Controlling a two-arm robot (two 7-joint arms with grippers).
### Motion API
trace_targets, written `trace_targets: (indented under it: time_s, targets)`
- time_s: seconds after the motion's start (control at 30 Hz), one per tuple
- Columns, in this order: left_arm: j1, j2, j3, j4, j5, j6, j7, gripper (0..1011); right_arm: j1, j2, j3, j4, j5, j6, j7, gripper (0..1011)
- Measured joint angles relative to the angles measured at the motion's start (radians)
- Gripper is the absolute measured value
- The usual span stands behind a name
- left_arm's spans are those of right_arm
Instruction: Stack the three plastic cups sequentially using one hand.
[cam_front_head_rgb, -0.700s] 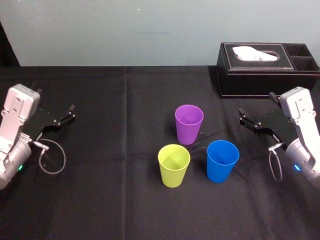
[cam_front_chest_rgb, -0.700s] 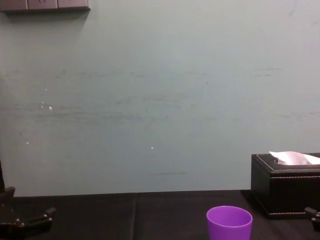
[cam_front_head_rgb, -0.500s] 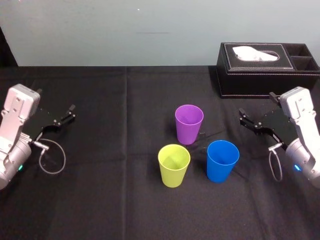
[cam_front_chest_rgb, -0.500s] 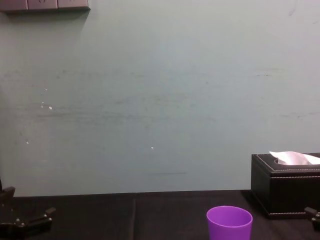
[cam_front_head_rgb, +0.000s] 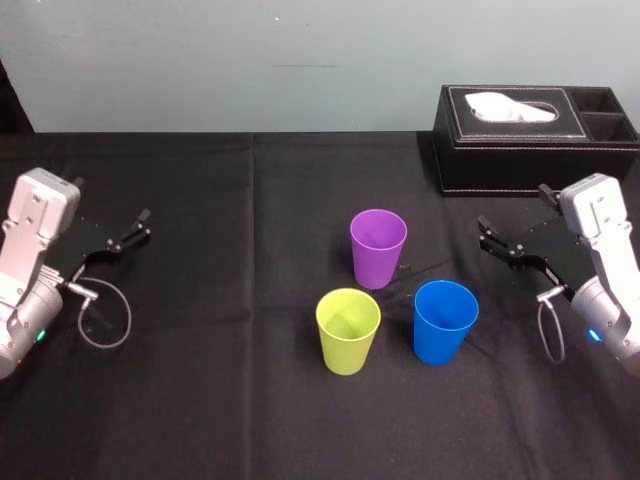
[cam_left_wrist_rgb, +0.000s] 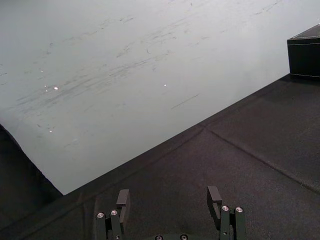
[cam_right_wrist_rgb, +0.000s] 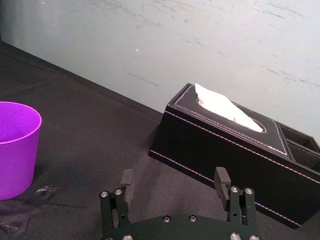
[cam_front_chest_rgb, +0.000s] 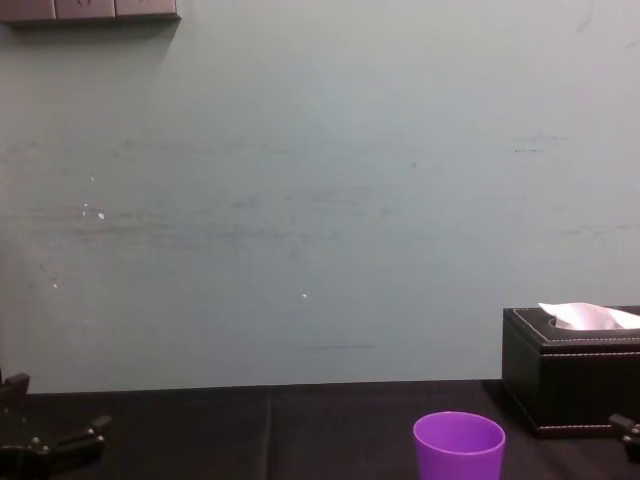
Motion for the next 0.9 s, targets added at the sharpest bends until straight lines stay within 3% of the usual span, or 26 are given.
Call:
trace_targets:
  time_s: [0.73,0.9]
  targets:
    - [0.000,0.000,0.000,0.000,0.000,0.000,0.000,1011,0.000,-0.002,0.002,0.000,0.000,0.004,0.002,1002]
    - [0.000,0.000,0.000,0.000,0.000,0.000,0.000,1012,-0.018,0.000,0.025,-0.017,0.028,0.024,0.044,1003]
